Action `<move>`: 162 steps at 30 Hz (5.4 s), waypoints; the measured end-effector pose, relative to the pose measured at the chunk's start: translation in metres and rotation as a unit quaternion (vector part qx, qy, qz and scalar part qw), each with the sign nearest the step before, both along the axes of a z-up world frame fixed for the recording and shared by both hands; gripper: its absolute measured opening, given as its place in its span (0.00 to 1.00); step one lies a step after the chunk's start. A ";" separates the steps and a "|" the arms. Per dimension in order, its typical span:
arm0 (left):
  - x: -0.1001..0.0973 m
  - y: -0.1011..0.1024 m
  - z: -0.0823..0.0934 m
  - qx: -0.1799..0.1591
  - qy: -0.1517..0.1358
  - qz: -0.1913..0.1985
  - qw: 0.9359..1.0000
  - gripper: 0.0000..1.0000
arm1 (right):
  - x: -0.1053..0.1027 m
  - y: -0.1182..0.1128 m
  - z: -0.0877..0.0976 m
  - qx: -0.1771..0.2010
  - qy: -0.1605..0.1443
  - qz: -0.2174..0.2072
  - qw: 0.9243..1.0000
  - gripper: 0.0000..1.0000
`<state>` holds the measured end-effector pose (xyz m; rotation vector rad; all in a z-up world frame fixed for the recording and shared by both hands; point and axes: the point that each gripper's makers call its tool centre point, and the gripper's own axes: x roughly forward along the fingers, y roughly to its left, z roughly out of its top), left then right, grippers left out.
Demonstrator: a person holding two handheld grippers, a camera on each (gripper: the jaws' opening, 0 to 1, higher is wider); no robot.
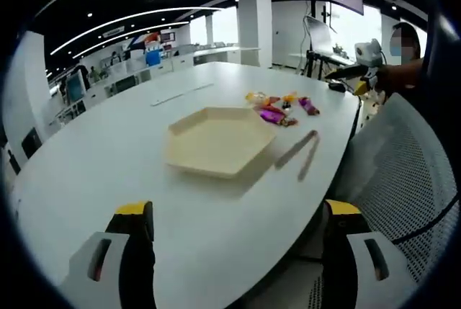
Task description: Place the target food into the container with the food tongs after gripping and lifting it, then release it inside without dropping or visibly crushing the food.
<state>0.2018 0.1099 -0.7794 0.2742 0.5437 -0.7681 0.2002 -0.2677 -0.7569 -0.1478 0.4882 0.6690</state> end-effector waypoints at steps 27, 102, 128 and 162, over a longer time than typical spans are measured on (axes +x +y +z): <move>-0.005 -0.010 0.002 0.014 -0.012 -0.033 0.999 0.96 | 0.001 0.006 0.002 0.003 -0.013 0.004 1.000 0.97; 0.030 -0.169 0.001 0.008 0.005 -0.288 0.958 0.02 | 0.010 0.026 0.014 0.008 -0.015 0.040 0.999 0.88; 0.047 -0.188 0.172 -0.282 -0.040 -0.244 0.927 0.01 | 0.040 0.099 0.096 0.119 -0.034 0.125 0.984 0.78; 0.010 -0.183 0.248 -0.436 -0.019 -0.296 0.850 0.02 | 0.017 0.210 0.233 0.261 -0.071 0.301 0.915 0.28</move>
